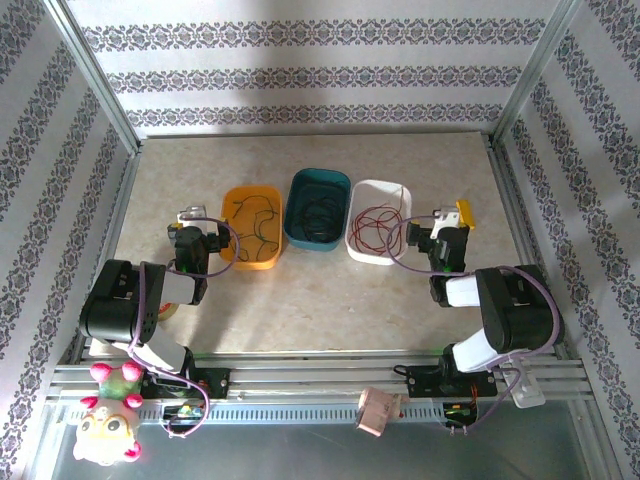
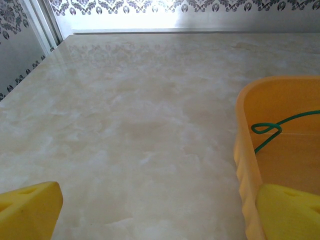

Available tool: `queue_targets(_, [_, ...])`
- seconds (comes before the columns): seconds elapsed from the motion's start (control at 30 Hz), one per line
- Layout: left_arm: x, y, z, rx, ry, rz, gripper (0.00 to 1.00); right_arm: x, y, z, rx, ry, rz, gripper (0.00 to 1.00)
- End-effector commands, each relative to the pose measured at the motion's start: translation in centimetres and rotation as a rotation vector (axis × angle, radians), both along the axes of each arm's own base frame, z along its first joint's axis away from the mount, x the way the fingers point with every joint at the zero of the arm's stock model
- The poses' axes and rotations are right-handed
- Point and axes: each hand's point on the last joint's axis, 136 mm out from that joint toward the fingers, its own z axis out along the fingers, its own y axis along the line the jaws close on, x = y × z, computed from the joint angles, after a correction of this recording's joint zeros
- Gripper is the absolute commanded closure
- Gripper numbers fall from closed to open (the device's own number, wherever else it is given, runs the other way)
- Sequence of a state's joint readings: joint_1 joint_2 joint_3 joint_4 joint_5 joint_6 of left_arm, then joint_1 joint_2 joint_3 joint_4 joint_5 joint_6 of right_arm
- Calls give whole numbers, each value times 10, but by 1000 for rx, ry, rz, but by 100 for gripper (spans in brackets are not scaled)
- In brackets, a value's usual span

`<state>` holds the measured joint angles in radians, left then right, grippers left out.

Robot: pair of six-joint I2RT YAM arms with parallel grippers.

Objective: Untangle the cables

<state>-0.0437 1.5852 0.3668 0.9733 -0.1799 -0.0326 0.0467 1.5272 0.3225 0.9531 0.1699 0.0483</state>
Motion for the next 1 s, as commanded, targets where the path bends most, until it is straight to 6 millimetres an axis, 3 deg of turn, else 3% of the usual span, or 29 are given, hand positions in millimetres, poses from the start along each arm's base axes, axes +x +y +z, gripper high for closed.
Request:
queue_targets(0.0, [2,3,2,6,-12,-4,1,4,-4,8,11,-19,-4,2])
queue_targets(0.97, [2,3,1,7,-8,-4,1,6,-2,11,6,-40,-1,2])
